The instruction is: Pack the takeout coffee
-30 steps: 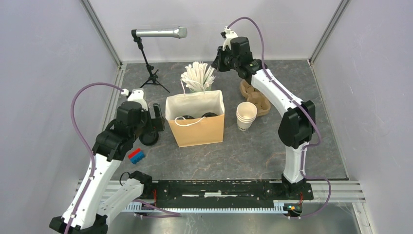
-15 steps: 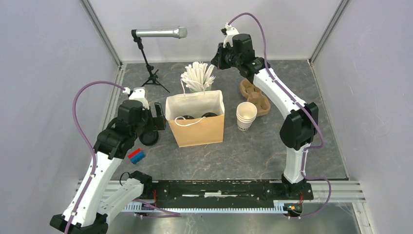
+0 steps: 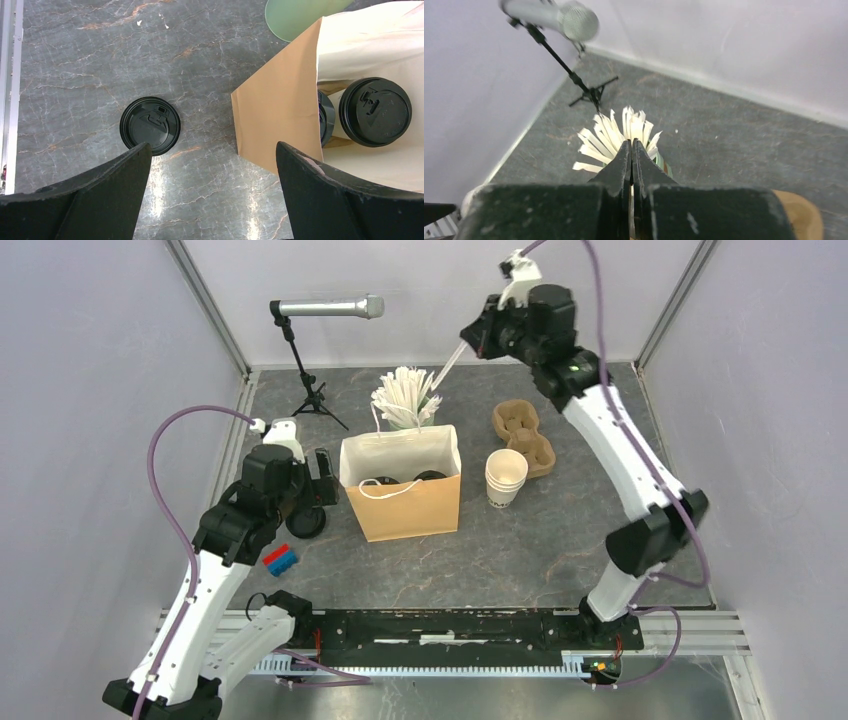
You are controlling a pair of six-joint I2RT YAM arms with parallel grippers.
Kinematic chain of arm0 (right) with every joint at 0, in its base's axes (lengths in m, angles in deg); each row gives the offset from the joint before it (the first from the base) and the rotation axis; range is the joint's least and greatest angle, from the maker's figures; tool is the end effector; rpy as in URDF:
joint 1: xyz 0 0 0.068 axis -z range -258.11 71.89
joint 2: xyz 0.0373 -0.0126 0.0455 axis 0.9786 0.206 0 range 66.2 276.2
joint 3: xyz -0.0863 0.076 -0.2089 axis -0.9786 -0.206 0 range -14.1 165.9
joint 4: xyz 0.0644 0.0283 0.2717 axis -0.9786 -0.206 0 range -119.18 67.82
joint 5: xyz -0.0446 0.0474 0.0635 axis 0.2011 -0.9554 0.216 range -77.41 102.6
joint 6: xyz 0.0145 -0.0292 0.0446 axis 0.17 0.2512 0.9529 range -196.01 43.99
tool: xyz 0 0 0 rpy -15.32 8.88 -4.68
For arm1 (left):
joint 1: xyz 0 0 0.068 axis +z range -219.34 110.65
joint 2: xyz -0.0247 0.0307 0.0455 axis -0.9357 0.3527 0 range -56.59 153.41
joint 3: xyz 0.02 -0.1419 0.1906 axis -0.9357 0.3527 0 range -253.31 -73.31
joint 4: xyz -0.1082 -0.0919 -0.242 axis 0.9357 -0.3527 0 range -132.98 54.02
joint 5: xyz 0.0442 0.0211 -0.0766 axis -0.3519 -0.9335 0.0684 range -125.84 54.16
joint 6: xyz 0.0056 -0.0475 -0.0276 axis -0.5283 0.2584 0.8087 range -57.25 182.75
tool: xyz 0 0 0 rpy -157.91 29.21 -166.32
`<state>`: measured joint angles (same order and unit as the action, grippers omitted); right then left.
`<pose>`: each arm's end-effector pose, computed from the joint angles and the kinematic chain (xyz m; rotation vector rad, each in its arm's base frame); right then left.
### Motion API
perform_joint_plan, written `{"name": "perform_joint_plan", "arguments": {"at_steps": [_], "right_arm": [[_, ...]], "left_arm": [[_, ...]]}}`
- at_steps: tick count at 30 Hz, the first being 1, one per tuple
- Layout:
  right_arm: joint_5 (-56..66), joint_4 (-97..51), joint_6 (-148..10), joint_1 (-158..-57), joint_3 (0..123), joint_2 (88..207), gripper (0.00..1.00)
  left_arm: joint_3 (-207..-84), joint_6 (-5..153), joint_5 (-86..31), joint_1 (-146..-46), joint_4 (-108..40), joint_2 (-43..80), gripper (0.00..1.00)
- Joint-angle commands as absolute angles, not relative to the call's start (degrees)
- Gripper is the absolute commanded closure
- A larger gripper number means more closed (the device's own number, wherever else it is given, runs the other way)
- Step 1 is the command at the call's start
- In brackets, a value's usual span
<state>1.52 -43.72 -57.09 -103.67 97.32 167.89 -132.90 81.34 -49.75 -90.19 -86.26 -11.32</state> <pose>0.3815 0.1905 0.4184 -0.2493 1.8151 0.7256 0.1817 -0.0594 0.3346 -0.0924 2.1781 -0.1244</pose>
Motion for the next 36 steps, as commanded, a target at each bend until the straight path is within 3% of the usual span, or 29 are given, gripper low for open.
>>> {"name": "perform_joint_plan", "arguments": {"at_steps": [1, 10, 18, 25, 36], "right_arm": [[3.8, -41.1, -59.0, -103.1, 95.7, 156.6, 1.00], [6.3, -49.5, -59.6, -103.0, 96.5, 143.8, 1.00], [-4.8, -48.3, -51.5, -103.0, 85.4, 132.1, 1.00], [-13.7, -47.0, -48.0, -103.1, 81.3, 130.6, 1.00], [-17.4, -30.1, -38.4, -105.9, 67.3, 130.8, 1.00]], "left_arm": [[-133.5, 78.0, -51.6, -89.8, -83.0, -11.2, 0.00], [-133.1, 77.6, -50.4, -89.9, -81.8, -11.0, 0.00], [-132.8, 78.0, -49.6, -89.9, -82.7, -11.0, 0.00], [-132.6, 77.1, -49.1, -89.9, -83.2, -11.1, 0.00], [-131.8, 79.5, -49.5, -89.9, -83.0, -13.6, 0.00]]}}
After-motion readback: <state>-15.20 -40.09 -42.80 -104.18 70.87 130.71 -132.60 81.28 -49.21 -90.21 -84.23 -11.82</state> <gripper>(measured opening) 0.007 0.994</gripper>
